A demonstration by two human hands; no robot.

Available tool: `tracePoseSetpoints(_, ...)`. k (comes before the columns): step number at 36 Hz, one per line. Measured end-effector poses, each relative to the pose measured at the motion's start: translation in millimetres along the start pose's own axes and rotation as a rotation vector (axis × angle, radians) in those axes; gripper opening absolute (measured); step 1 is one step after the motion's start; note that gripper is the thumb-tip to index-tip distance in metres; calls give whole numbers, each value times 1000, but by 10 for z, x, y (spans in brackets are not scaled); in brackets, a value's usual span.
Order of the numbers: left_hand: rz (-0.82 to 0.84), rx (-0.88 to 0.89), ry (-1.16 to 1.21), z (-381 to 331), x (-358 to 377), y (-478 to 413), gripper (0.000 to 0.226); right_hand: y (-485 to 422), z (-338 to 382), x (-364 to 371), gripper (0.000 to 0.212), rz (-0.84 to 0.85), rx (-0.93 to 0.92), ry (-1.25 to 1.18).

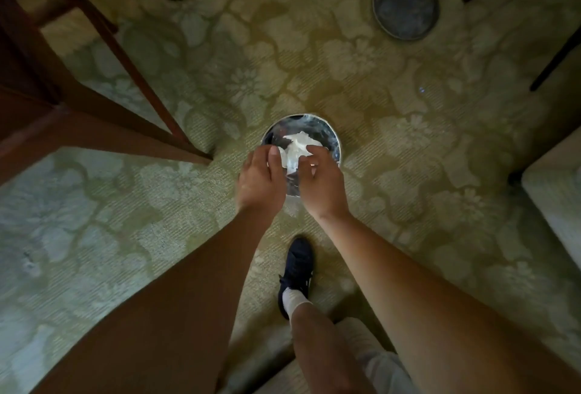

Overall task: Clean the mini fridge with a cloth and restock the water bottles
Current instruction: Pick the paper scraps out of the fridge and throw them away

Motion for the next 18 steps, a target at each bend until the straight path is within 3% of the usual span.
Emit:
tracePoseSetpoints(12, 9, 230, -93, -135, -1321, 723, 37, 1109, 960, -96, 33, -86, -164, -11)
tracePoseSetpoints(18, -94, 281, -105, -176, -2155, 1063, 41, 1630, 1614, -34, 31, -124, -232, 6)
Point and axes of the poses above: each hand's wrist, its own y-axis away from the middle knuckle, its own x-axis out of the palm, z = x × y, the point moved 3 cm from there along -y, towards the middle knuckle, and after that the axes turned 8 degrees about y, right-handed, at the moved point
